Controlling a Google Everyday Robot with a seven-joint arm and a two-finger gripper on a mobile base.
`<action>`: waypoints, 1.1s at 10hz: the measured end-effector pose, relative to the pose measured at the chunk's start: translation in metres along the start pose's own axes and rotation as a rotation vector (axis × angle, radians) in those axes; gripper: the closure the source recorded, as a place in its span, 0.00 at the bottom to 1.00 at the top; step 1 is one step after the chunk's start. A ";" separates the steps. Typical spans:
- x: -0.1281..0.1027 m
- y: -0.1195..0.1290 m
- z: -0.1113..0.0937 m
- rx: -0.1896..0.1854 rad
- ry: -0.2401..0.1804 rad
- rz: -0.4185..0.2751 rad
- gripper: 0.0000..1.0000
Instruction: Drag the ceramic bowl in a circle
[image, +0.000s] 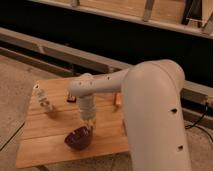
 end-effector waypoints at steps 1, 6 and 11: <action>-0.006 -0.016 -0.001 0.022 -0.005 0.022 1.00; -0.059 -0.054 -0.010 0.049 -0.068 0.101 1.00; -0.120 -0.032 -0.041 0.027 -0.146 0.111 1.00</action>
